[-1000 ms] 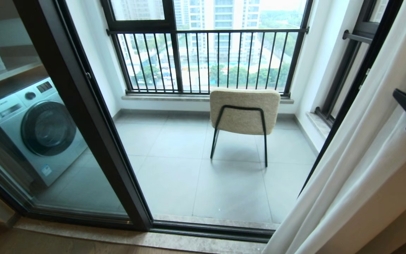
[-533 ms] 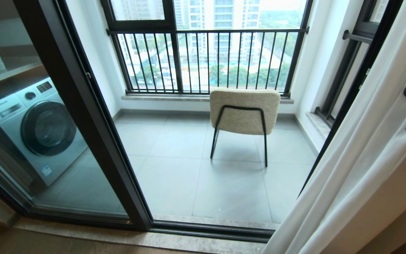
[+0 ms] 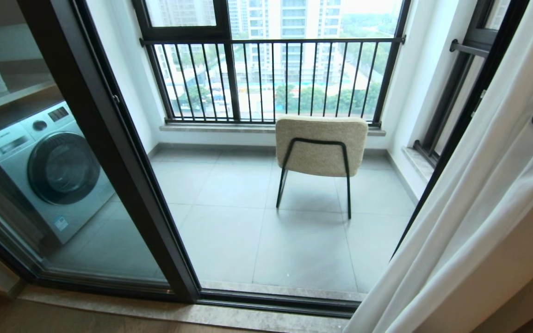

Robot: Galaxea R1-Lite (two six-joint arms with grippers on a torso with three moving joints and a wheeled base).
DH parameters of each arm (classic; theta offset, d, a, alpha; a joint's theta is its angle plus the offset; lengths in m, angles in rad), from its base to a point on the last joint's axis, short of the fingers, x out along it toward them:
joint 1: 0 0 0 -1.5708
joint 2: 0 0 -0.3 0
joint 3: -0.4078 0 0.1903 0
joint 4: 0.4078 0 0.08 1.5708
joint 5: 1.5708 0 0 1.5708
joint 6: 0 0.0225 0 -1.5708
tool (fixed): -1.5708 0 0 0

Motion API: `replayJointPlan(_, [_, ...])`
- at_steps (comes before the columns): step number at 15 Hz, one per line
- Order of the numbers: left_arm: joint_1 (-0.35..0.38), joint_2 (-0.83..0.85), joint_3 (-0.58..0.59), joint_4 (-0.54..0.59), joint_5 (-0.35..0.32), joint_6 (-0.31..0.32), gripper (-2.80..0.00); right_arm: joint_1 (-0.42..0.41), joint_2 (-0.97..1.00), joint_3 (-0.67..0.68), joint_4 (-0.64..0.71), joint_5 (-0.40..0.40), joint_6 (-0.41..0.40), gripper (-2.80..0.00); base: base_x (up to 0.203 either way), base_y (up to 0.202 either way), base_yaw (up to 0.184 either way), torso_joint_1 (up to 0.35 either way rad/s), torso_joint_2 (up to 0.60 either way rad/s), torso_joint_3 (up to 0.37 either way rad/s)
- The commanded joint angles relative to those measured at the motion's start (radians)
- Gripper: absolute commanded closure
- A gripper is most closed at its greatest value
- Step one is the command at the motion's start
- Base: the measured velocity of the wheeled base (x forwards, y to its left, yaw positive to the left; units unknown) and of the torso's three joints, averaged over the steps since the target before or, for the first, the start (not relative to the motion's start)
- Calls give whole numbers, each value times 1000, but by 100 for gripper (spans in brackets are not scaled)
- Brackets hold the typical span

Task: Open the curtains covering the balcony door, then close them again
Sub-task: Close the inner curtains on both sides

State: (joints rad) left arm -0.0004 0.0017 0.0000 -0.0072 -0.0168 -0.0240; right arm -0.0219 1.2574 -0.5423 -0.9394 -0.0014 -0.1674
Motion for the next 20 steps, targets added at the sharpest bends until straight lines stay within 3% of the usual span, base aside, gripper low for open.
replayJointPlan(1, [0,0,0,0,0,1,0,0,-3,2,-5,0,-1,0,0,0,0,0,0,0])
replayJointPlan(15, [0,0,0,0,0,-1,0,0,-9,16,-5,1,0,0,0,0,0,0,0,0])
replayJointPlan(20, [-1,0,0,0,0,-1,0,0,-10,19,-6,0,14,0,-1,150,7,2,3,4])
